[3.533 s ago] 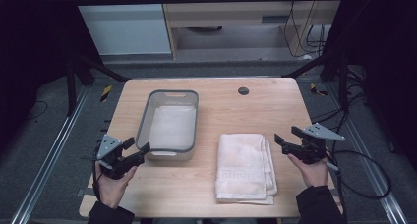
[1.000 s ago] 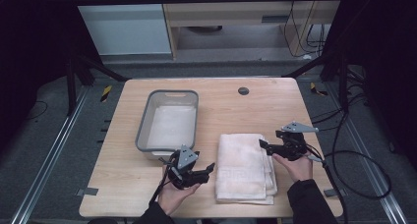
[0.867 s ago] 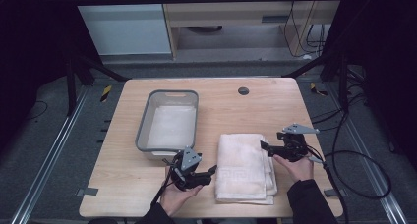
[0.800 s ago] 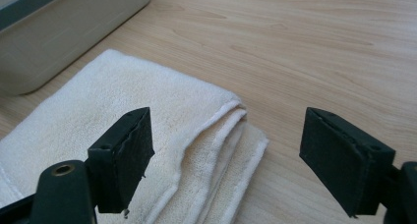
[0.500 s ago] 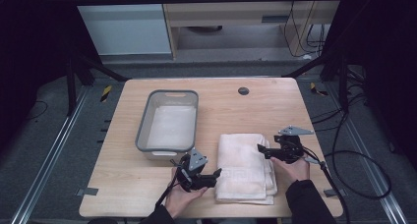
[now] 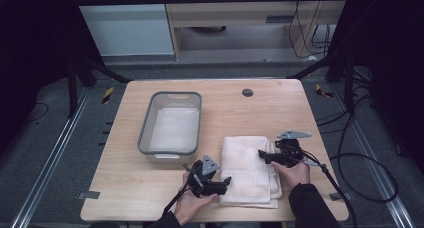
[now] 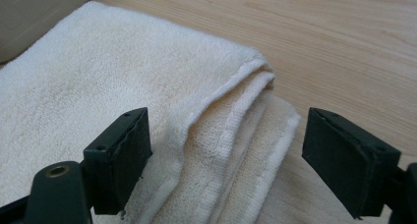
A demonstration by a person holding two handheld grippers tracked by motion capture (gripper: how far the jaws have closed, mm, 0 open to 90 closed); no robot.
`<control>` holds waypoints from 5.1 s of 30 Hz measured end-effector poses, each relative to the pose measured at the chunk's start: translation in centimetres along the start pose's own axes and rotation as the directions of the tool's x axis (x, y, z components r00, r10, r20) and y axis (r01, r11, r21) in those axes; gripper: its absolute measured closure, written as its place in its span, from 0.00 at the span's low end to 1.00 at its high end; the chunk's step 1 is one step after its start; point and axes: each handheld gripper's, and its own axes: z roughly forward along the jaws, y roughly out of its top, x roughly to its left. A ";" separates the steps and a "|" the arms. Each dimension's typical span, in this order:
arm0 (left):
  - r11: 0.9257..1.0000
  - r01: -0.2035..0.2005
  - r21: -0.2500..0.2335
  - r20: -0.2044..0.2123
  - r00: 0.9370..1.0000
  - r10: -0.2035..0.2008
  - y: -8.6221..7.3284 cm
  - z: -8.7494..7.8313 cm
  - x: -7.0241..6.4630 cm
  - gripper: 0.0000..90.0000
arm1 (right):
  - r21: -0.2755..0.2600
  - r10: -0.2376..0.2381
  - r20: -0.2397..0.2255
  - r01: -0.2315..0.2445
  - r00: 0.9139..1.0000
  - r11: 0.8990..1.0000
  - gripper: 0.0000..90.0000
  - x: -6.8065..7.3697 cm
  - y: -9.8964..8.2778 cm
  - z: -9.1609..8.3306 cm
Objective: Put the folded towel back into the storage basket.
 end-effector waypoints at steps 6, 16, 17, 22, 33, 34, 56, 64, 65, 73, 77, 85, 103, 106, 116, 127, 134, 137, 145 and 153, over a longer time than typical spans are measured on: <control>1.000 -0.012 0.021 0.011 1.000 0.012 -0.2 0.6 -0.2 0.29 | 0.022 -0.003 0.001 0.003 1.000 1.000 0.21 0.1 -0.2 0.6; 0.998 0.028 0.062 0.036 0.999 -0.030 -0.2 1.3 0.2 0.29 | 0.051 0.007 0.001 -0.008 1.000 0.999 0.23 0.2 -0.5 1.2; 0.997 0.027 0.066 0.039 0.999 -0.030 -0.2 1.3 0.2 0.29 | 0.055 0.013 -0.006 -0.013 1.000 0.998 0.24 0.1 -0.5 1.3; 0.996 0.039 0.086 0.061 0.997 -0.044 0.0 1.6 0.3 0.30 | 0.075 0.048 -0.032 -0.046 0.998 0.996 0.30 0.1 -0.5 1.5; 0.991 0.052 0.125 0.125 0.990 -0.067 0.4 1.8 0.2 0.44 | 0.088 0.108 -0.116 -0.098 0.987 0.991 0.54 -0.1 -0.5 1.6; 0.990 0.060 0.130 0.129 0.989 -0.077 0.5 1.8 0.1 0.46 | 0.090 0.112 -0.123 -0.101 0.986 0.991 0.57 -0.1 -0.5 1.6; 0.990 0.079 0.120 0.187 0.977 -0.101 0.6 1.3 0.0 0.80 | 0.078 0.100 -0.131 -0.091 0.986 0.993 0.75 0.6 0.6 0.2; 0.993 0.082 0.088 0.200 0.975 -0.098 0.7 0.3 0.0 0.82 | 0.026 0.074 -0.143 -0.071 0.987 0.997 0.75 1.2 1.2 -1.5; 0.994 0.073 0.080 0.199 0.976 -0.088 0.8 0.0 0.1 0.82 | 0.018 0.077 -0.149 -0.075 0.986 0.997 0.75 1.2 1.2 -1.6; 0.997 0.061 0.038 0.195 0.979 -0.068 1.2 -1.5 0.3 0.82 | -0.024 0.059 -0.165 -0.064 0.984 0.998 0.75 1.9 2.0 -3.0; 0.998 0.055 0.018 0.192 0.980 -0.057 1.5 -2.0 0.3 0.82 | -0.044 0.060 -0.173 -0.068 0.983 0.997 0.75 2.0 2.3 -3.5; 0.998 0.052 -0.032 0.191 0.980 -0.045 2.4 -3.4 0.5 0.82 | -0.084 0.049 -0.167 -0.064 0.985 0.994 0.75 2.4 3.1 -4.7; 0.993 0.048 -0.110 0.171 0.985 -0.028 3.8 -5.5 0.8 0.82 | -0.156 0.025 -0.159 -0.050 0.987 0.986 0.75 3.3 4.7 -5.9; 0.991 0.053 -0.121 0.170 0.985 -0.032 3.9 -5.9 1.0 0.82 | -0.165 0.017 -0.154 -0.043 0.988 0.985 0.75 3.6 5.1 -6.0; 0.987 0.057 -0.148 0.164 0.986 -0.033 4.4 -6.6 1.4 0.83 | -0.191 0.006 -0.155 -0.035 0.988 0.981 0.75 4.0 6.0 -6.4; 0.983 0.041 -0.178 0.137 0.990 -0.017 5.2 -7.7 1.7 0.83 | -0.215 -0.017 -0.146 -0.015 0.989 0.976 0.76 4.7 7.3 -6.7; 0.976 0.045 -0.215 0.127 0.992 -0.018 6.0 -8.7 2.4 0.83 | -0.246 -0.030 -0.142 -0.006 0.989 0.969 0.76 5.3 8.9 -6.9; 0.971 0.051 -0.233 0.124 0.992 -0.023 6.4 -9.3 2.9 0.83 | -0.259 -0.039 -0.138 0.002 0.990 0.966 0.76 5.7 9.7 -7.0; 0.964 0.054 -0.261 0.114 0.993 -0.025 7.4 -10.4 3.7 0.83 | -0.276 -0.051 -0.130 0.013 0.990 0.961 0.76 6.4 11.6 -7.2; 0.960 0.045 -0.276 0.096 0.995 -0.019 8.1 -10.9 4.3 0.83 | -0.289 -0.052 -0.124 0.014 0.991 0.957 0.76 6.7 12.7 -7.2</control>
